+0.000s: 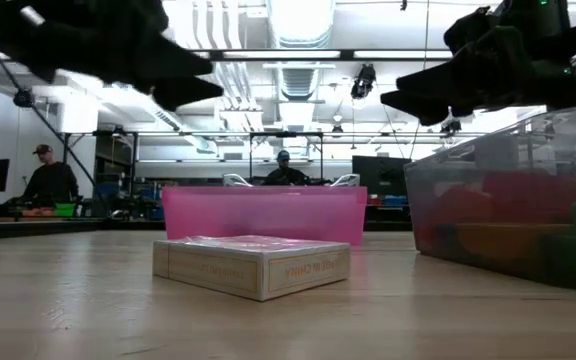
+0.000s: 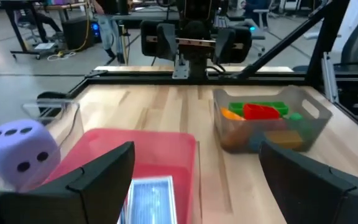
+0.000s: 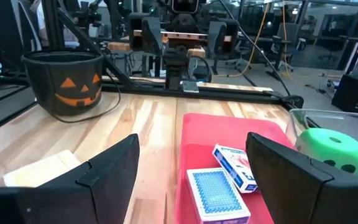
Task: Pick & Place Toys
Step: Put the yellow game card into the red bin
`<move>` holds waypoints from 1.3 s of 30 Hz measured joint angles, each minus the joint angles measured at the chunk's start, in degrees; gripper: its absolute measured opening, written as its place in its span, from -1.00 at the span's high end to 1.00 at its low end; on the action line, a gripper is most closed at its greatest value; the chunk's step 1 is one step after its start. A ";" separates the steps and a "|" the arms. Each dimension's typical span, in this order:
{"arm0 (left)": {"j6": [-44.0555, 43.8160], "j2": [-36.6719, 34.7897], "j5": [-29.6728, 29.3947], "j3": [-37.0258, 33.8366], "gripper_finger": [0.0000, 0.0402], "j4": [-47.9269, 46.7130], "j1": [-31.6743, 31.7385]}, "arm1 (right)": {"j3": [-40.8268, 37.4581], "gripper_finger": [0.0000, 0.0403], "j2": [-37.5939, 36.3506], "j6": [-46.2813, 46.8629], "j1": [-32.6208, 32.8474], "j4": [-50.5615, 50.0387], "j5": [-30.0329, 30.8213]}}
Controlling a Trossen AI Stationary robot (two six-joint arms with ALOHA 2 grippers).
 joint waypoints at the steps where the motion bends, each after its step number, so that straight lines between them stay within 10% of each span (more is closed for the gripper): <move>1: -0.30 -1.72 0.00 -1.50 -0.70 0.00 -0.04 | 0.34 -0.45 0.50 0.00 0.02 -0.06 0.00; 20: -3.10 -13.36 0.85 -13.93 -0.70 -0.78 -0.67 | 14.21 -0.45 14.93 8.82 1.37 -1.94 -10.38; 39: -2.74 -13.45 0.05 -14.02 -0.70 -2.85 -0.64 | 54.76 -0.45 39.03 10.46 16.90 -59.24 -5.60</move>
